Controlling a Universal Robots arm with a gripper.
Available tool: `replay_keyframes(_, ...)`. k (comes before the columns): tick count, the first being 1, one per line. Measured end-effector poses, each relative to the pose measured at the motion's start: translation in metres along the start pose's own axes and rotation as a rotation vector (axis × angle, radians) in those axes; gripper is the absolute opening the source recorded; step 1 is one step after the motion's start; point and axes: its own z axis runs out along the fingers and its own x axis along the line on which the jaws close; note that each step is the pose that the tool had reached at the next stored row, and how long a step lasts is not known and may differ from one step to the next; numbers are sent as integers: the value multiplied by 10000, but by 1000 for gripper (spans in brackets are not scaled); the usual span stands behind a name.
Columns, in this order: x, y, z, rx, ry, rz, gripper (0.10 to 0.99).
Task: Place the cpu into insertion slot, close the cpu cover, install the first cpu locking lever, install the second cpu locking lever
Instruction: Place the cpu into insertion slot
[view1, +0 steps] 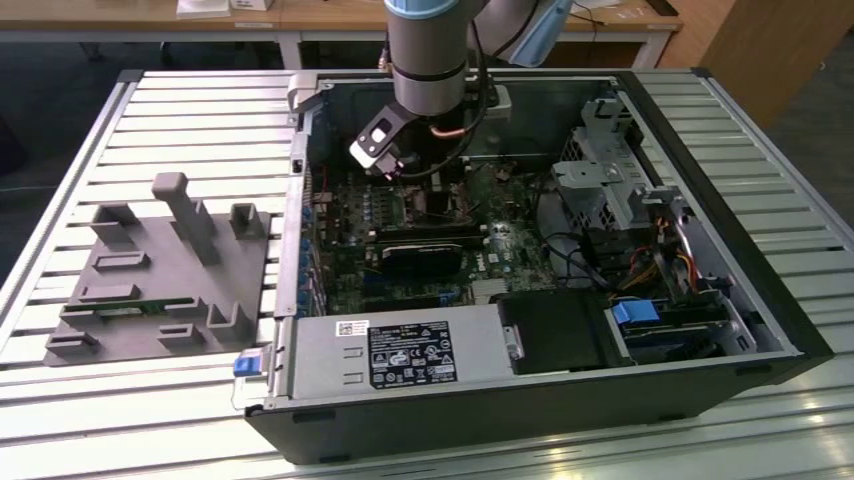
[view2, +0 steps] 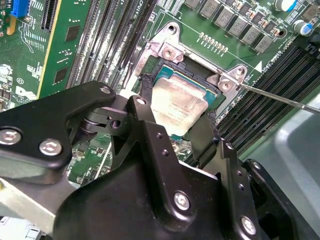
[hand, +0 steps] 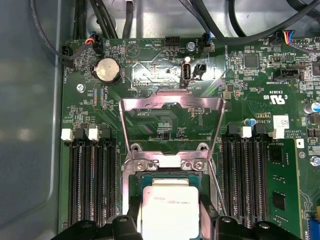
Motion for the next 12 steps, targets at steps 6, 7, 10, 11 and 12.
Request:
replay_keyframes(6, 0, 0, 1, 0, 0, 0, 616)
replay_keyframes(7, 0, 0, 2, 0, 1, 0, 616)
replay_keyframes(10, 1, 0, 2, -2, 13, 2, 616)
replay_keyframes(11, 0, 0, -3, 0, 11, 2, 616)
replay_keyframes(12, 0, 1, -9, 0, 11, 1, 616)
